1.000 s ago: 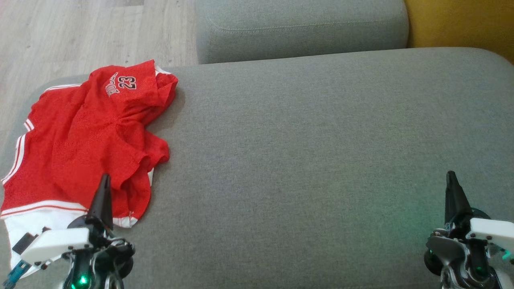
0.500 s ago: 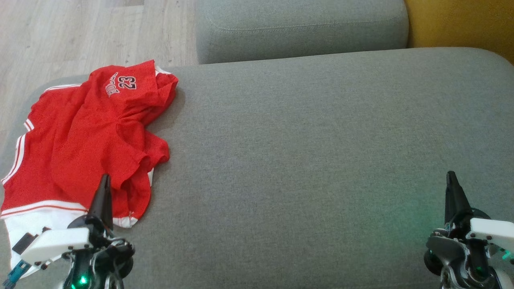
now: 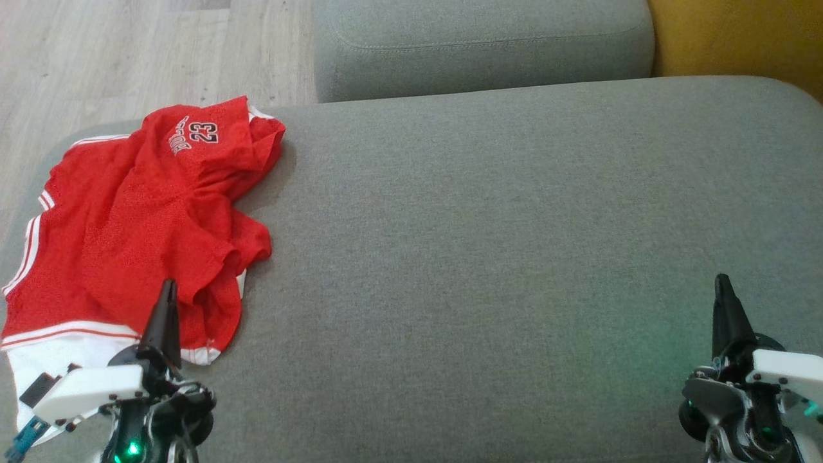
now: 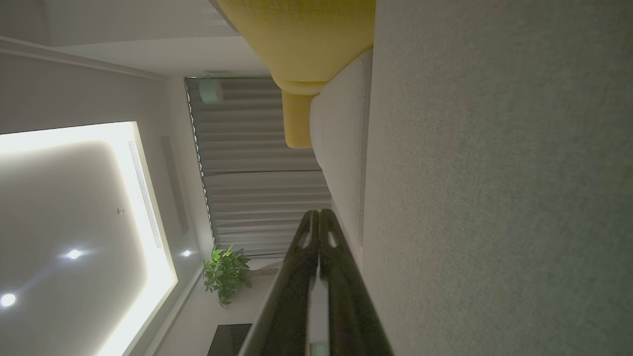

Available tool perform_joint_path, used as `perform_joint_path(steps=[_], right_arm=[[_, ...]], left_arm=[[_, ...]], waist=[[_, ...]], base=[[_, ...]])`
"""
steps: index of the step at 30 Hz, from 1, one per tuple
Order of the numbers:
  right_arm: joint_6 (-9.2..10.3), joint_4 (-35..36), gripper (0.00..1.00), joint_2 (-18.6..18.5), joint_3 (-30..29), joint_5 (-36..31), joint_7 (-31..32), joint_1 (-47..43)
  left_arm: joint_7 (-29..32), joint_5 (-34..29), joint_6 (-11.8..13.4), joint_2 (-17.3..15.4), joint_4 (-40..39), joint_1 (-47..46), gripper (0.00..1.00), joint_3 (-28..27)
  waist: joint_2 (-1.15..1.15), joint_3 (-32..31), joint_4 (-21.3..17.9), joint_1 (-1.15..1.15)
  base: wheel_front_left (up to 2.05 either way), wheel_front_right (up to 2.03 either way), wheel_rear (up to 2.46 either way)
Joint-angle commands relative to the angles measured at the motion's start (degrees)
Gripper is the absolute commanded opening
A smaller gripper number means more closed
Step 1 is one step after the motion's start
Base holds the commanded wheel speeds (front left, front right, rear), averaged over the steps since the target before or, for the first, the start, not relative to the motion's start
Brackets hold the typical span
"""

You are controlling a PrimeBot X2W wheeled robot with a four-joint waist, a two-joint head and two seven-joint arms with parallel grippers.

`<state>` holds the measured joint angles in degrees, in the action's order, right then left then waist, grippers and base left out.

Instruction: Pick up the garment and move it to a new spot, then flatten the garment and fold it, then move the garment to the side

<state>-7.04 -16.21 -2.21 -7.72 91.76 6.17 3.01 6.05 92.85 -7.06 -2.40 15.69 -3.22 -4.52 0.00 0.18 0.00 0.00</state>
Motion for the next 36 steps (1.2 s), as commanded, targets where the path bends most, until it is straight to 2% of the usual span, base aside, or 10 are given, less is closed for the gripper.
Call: perform_joint_path(steps=[1, 6, 7, 23, 36], right_arm=[[-0.45, 2.19, 0.0, -0.66, 1.23, 0.43, 0.3, 3.17], [-0.45, 2.19, 0.0, -0.66, 1.23, 0.43, 0.3, 3.17], [0.0, 0.01, 1.0, 0.0, 0.01, 0.0, 0.01, 0.0], [-0.05, 0.93, 1.0, -0.04, 2.13, -3.73, -2.35, -0.82], [-0.1, 3.31, 1.0, -0.12, 4.1, -17.41, -4.72, -1.18]], left_arm=[[0.42, -0.66, -0.43, -0.48, -1.67, -2.97, 0.0, -1.97], [0.42, -0.66, -0.43, -0.48, -1.67, -2.97, 0.0, -1.97], [0.0, -0.01, 0.0, 0.0, 0.0, 0.0, 1.0, 0.0], [-2.37, -2.25, 0.84, -0.02, -1.03, 0.82, 1.0, 2.12], [-4.72, -11.25, 2.47, -0.08, -2.36, 1.29, 1.0, 4.33]], waist=[[0.0, 0.0, 0.0, 0.0], [0.0, 0.0, 0.0, 0.0], [0.0, 0.0, 0.0, 0.0], [0.0, -0.06, 0.0, 0.0], [0.0, -0.17, -0.03, 0.0]], base=[[0.0, 0.0, 0.0], [0.0, 0.0, 0.0], [0.0, 0.0, 0.0], [0.0, 0.0, 0.0], [0.0, 0.0, 0.0]])
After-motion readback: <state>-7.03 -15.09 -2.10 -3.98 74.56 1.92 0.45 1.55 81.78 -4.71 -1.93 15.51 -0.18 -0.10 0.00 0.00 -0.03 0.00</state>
